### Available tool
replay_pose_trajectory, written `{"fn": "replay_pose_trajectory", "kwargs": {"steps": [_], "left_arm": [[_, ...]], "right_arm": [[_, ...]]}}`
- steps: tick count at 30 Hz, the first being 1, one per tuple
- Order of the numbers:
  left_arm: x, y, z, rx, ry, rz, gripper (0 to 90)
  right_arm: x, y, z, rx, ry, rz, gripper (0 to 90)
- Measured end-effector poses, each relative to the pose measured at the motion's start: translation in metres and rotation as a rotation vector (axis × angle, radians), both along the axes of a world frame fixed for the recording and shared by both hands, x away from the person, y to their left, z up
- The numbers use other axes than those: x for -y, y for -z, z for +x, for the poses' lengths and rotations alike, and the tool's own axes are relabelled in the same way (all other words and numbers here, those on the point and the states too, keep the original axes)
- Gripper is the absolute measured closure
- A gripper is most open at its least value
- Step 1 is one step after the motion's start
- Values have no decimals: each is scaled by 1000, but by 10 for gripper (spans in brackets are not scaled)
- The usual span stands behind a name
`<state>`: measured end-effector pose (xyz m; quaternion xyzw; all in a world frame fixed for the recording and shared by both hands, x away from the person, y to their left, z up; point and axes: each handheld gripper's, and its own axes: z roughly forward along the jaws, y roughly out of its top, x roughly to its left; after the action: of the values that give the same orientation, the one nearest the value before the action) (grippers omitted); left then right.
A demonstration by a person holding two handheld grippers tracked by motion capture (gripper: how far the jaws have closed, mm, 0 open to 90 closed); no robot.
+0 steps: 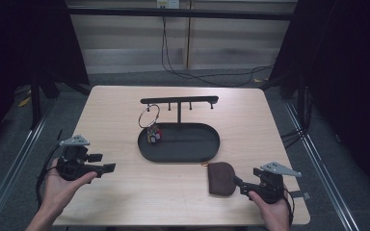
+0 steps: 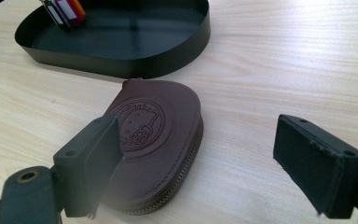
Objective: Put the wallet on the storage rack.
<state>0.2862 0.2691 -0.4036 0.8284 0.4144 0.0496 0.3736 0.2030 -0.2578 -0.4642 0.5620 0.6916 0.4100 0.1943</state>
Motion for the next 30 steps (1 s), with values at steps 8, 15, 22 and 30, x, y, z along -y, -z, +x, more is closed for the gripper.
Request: {"fn": "replay_pose_trajectory", "kwargs": {"steps": [8,15,22,30], "left_arm": [[-10,21,-24,17,-51,-8,306],[-2,41,-35,2,-48,-51,290],[-1,51,-40,13,-18,-89,189],[-4,58,-40,62,-62,-135,162]], "right_arm": [[-1,2,5,-30,-1,-1,151],[-8,-2,8,-64,-32,8,151],[-13,-5,19,-147,-47,19,217],[-13,-8,28,-196,-17,39,242]]}}
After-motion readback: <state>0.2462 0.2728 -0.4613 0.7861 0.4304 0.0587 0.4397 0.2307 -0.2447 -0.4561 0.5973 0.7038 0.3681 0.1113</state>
